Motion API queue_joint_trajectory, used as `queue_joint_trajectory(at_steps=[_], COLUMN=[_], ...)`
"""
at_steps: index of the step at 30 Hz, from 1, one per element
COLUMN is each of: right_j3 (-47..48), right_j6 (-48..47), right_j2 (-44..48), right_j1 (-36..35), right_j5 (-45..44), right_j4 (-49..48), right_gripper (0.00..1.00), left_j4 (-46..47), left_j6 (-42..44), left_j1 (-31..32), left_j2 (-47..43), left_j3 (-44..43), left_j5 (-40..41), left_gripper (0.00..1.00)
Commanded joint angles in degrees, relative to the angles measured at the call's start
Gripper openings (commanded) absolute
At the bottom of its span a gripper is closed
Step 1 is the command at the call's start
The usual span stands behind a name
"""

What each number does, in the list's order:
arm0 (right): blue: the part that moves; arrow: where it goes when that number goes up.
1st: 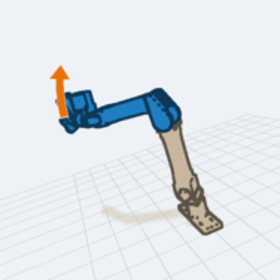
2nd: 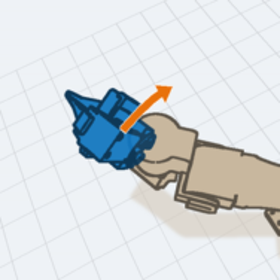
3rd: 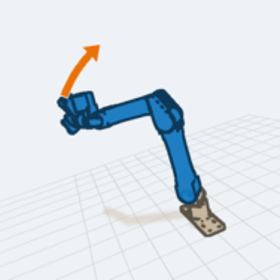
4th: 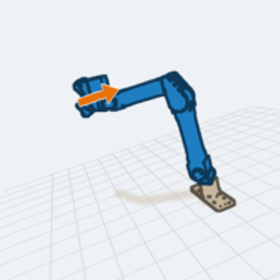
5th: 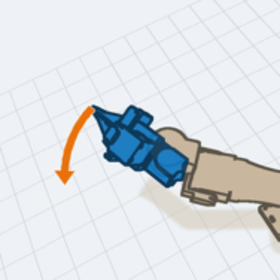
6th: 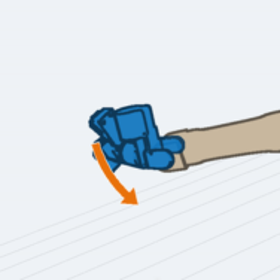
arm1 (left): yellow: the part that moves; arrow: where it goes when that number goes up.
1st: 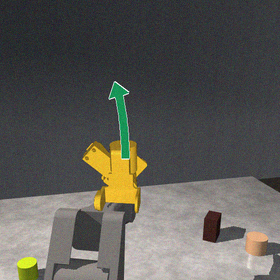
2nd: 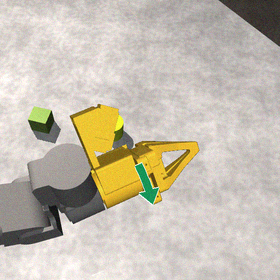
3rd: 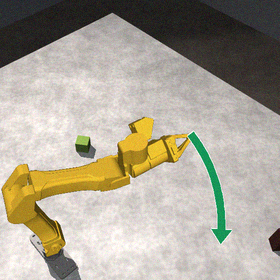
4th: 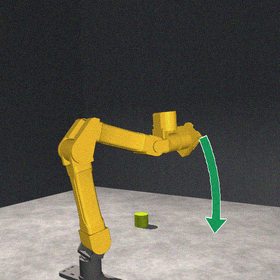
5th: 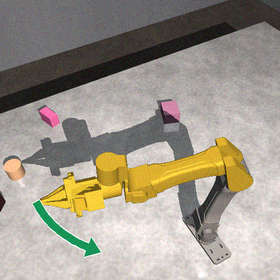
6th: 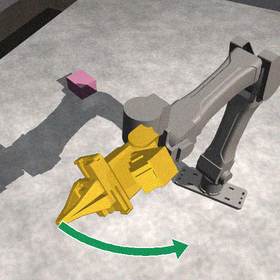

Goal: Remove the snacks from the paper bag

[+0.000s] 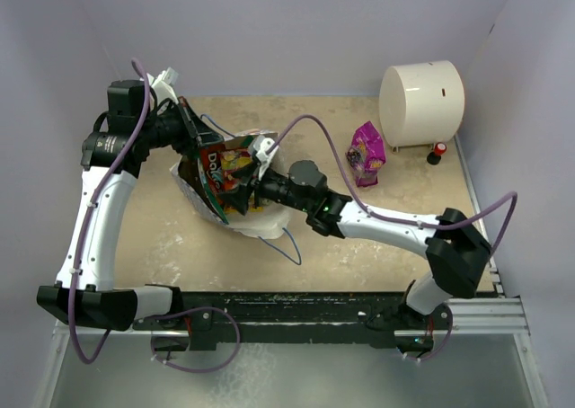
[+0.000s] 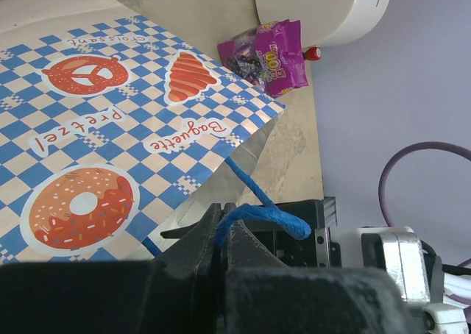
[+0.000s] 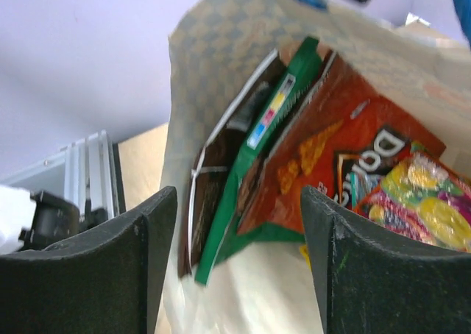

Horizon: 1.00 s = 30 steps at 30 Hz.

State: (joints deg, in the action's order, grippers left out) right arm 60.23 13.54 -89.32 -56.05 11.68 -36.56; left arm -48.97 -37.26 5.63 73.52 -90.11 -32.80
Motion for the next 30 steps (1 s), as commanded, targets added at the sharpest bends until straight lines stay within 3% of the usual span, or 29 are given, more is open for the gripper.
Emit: queue_joint_trajectory(at_steps=[1, 9, 11, 14, 20, 30], right_j3=[6.24, 9.95, 10.90, 11.54, 12.60, 16.88], right_j6=[1.49, 3.63, 3.28, 3.77, 5.73, 4.46], right_j2=[-1.74, -6.05, -6.92, -7.76, -10.28, -14.25], right_j1=[-0.83, -3.26, -3.61, -3.89, -4.14, -4.80], right_j5=[-3.64, -4.81, -5.05, -3.64, -4.27, -7.07], right_j4=[-7.80, -8.53, -7.51, -7.48, -6.53, -0.12], right_gripper=[0.68, 0.68, 0.64, 0.49, 0.35, 0.27], left_j4=[0.62, 0.47, 0.47, 0.59, 1.28, 1.12], left_j6=[-0.97, -1.24, -1.24, -1.22, -1.50, -1.59], left_j1=[-0.35, -0.37, -0.35, -0.35, -0.35, -0.35], left_j2=[-2.07, -2.09, -2.00, -1.92, -1.61, -2.15], left_j3=[-0.51, -0.50, -0.44, -0.18, -0.16, 0.11], left_j5=[-1.12, -1.27, -1.45, -1.43, -2.03, -2.41], left_gripper=[0.00, 0.00, 0.00, 0.00, 0.00, 0.00])
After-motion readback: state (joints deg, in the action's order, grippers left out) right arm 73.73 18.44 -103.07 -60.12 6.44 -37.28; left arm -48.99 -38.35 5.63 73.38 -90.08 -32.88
